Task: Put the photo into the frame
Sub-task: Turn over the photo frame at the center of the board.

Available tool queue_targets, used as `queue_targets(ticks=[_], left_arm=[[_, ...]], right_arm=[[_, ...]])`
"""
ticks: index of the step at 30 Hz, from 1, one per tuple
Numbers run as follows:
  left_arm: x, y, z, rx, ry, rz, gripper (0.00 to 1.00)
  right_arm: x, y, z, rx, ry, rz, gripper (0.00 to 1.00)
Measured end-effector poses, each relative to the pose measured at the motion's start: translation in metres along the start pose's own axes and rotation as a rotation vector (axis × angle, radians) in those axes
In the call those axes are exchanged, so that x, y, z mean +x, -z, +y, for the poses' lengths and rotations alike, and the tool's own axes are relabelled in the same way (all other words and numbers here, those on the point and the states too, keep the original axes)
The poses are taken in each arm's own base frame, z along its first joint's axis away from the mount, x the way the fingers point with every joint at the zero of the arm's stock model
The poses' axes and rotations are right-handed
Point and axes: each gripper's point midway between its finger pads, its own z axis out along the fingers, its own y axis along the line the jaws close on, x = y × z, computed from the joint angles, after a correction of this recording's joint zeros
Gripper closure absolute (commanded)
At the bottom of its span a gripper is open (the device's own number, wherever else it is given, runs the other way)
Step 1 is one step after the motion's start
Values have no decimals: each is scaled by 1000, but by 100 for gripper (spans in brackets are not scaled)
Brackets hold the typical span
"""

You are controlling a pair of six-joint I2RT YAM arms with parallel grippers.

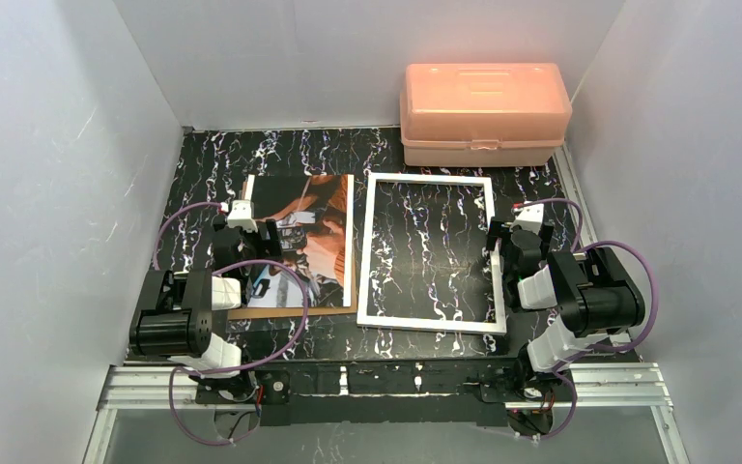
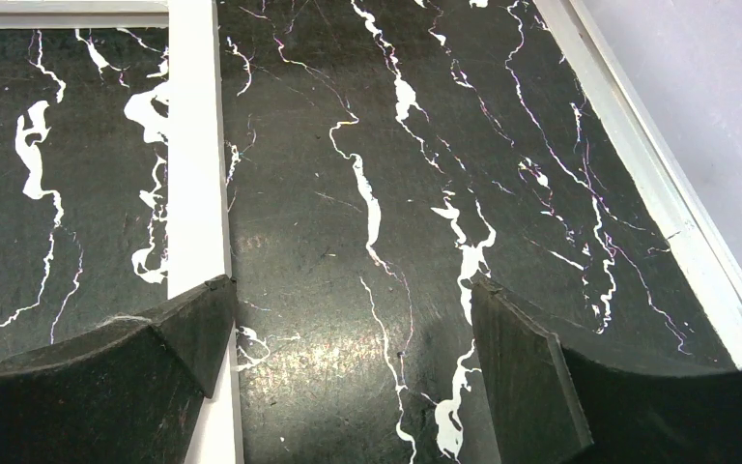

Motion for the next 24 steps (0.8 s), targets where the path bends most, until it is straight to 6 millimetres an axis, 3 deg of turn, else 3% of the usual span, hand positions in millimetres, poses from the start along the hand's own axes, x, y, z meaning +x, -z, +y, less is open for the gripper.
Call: queue_targets(ticks=[18, 19, 21, 22, 24], left_arm=[[3, 1, 3, -16, 14, 49, 2], [-1, 0, 5, -21, 22, 74, 2], [-30, -5, 10, -34, 24, 91, 2], [-47, -6, 13, -38, 19, 87, 1], [-100, -4, 19, -42, 14, 52, 2]], right_arm=[[0, 2, -8, 49, -19, 8, 1], [0, 4, -10, 60, -18, 26, 1], [-9, 5, -16, 102, -58, 75, 1], [-23, 3, -18, 131, -97, 87, 1], [-66, -6, -21, 172, -193, 83, 1]])
